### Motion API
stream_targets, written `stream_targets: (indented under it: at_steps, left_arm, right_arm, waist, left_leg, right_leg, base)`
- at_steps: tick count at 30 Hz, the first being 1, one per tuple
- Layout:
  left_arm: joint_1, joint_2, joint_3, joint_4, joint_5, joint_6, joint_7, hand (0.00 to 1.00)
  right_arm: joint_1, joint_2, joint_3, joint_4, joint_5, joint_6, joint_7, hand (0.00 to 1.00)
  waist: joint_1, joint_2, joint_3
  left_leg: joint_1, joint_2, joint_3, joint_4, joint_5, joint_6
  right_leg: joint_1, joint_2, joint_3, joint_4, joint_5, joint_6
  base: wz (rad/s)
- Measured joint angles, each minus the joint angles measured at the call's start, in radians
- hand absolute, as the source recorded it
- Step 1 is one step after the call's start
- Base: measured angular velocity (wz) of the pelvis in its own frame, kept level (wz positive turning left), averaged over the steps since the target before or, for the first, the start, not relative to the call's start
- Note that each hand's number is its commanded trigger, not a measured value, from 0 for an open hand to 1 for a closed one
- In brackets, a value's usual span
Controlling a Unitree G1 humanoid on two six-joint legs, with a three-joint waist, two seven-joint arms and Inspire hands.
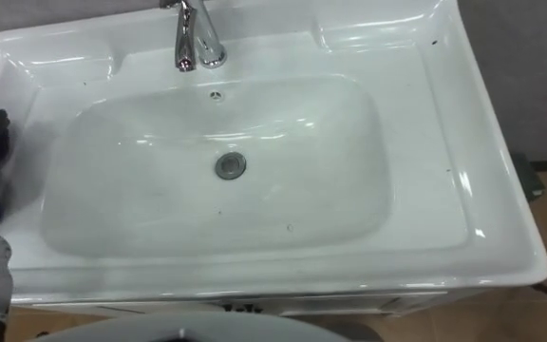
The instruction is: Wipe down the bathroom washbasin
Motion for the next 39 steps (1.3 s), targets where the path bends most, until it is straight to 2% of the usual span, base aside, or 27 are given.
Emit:
stream_targets:
  at_steps: [6,12,16,18,24,26,29,34,39]
  left_arm:
    - [-0.007,0.001,-0.001,0.000,-0.009,-0.008,0.000,0.00]
    - [-0.016,0.001,-0.001,-0.001,-0.152,-0.031,0.004,0.00]
    - [-0.019,0.000,-0.003,-0.004,-0.227,-0.052,0.004,0.00]
    - [-0.018,-0.004,-0.013,-0.034,-0.299,-0.053,0.000,0.00]
    - [-0.018,-0.038,-0.042,-0.060,-0.440,-0.086,-0.052,0.00]
    - [-0.018,-0.059,-0.067,-0.061,-0.461,-0.108,-0.070,0.00]
    - [-0.018,-0.068,-0.124,-0.060,-0.518,-0.129,-0.101,0.00]
    - [-0.019,-0.101,-0.163,-0.055,-0.575,-0.152,-0.153,0.00]
    - [-0.026,-0.106,-0.173,-0.055,-0.597,-0.164,-0.167,0.00]
  right_arm:
    - [-0.007,0.003,0.010,-0.002,0.004,-0.001,0.000,0.00]
    - [-0.019,0.008,0.008,0.004,0.023,-0.002,0.001,0.00]
    - [-0.036,0.007,0.007,0.010,0.024,-0.003,0.012,0.00]
    - [-0.043,0.007,0.008,0.014,0.045,-0.005,0.021,0.00]
    - [-0.050,0.013,-0.001,0.008,0.086,-0.035,0.048,0.00]
    - [-0.050,0.013,0.000,0.009,0.094,-0.043,0.056,0.00]
    - [-0.051,0.016,0.001,0.008,0.097,-0.060,0.057,0.00]
    - [-0.049,0.032,0.000,0.005,0.098,-0.090,0.044,0.00]
    - [-0.050,0.037,0.002,0.002,0.134,-0.092,0.044,0.00]
  waist:
    - [-0.005,-0.004,0.0009]
    - [-0.007,-0.006,0.0004]
    - [-0.009,-0.016,-0.0028]
    - [-0.009,-0.023,-0.0035]
    - [-0.010,-0.030,-0.0036]
    - [-0.009,-0.033,-0.0014]
    - [-0.016,-0.038,0.0023]
    - [-0.032,-0.047,0.0077]
    - [-0.044,-0.048,0.0074]
  left_leg:
    - [-0.005,-0.001,0.001,0.001,0.000,0.000]
    - [-0.006,-0.001,-0.001,0.001,0.000,0.000]
    - [-0.005,-0.001,-0.001,0.001,0.000,0.000]
    - [-0.005,-0.001,0.000,0.001,0.000,0.000]
    - [-0.004,-0.002,0.001,0.000,0.000,0.000]
    - [-0.001,-0.002,0.001,0.000,0.000,0.000]
    - [0.000,-0.002,0.002,0.000,0.000,0.000]
    - [0.007,0.000,0.026,-0.001,0.000,0.001]
    - [0.007,0.001,0.031,0.000,-0.002,0.003]
  right_leg:
    - [0.000,-0.001,-0.002,0.001,0.000,0.000]
    - [0.000,-0.001,-0.002,0.001,0.000,0.000]
    - [-0.001,-0.001,-0.002,-0.002,0.000,0.001]
    - [-0.001,-0.002,-0.002,-0.002,0.000,0.001]
    - [0.002,-0.003,-0.005,-0.002,0.000,0.001]
    - [0.002,-0.003,-0.003,0.000,0.000,0.001]
    - [0.004,-0.002,-0.002,0.000,0.000,0.001]
    - [0.002,0.000,0.015,0.001,0.001,0.002]
    - [0.000,0.004,0.036,0.003,0.002,0.002]
  base:
    - [0.00]
    - [0.00]
    - [0.00]
    - [0.00]
    - [0.00]
    - [0.00]
    - [0.00]
    - [-0.09]
    - [-0.14]
